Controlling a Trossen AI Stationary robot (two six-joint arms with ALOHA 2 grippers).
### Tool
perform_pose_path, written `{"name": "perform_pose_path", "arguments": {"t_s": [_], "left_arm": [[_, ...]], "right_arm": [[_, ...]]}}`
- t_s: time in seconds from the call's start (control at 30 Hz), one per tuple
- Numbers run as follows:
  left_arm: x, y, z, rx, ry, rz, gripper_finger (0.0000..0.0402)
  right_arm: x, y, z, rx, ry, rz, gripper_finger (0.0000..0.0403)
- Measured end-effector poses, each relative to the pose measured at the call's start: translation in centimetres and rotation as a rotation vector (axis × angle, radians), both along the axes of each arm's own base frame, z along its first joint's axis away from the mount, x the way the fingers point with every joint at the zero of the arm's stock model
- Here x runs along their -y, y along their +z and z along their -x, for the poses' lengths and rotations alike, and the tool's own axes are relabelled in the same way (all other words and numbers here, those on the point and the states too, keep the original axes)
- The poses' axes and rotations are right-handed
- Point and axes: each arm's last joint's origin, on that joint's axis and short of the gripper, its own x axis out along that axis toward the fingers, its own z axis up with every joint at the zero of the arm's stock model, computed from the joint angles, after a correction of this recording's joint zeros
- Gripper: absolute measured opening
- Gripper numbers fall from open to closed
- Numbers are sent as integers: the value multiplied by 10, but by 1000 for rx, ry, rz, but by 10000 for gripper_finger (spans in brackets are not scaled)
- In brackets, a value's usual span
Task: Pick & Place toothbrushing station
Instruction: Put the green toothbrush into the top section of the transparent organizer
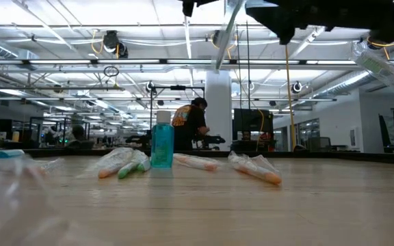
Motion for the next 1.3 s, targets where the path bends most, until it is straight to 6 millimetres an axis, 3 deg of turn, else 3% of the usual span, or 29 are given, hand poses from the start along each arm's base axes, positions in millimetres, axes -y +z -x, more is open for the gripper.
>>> {"name": "perform_pose_path", "arguments": {"t_s": [0.23, 0.4, 1.03, 1.3], "left_arm": [[2, 0, 0, 2, -25, 9, 1], [3, -1, 0, -13, -30, 6, 1], [3, -2, 1, -31, -36, 4, 1], [3, -3, 1, -35, -30, 3, 20]], "right_arm": [[1, 6, -24, -11, 45, 24, 217], [1, 8, -29, -6, 42, 34, 193], [0, 13, -24, -19, 90, 49, 17], [1, 18, -14, -65, 89, 58, 14]]}}
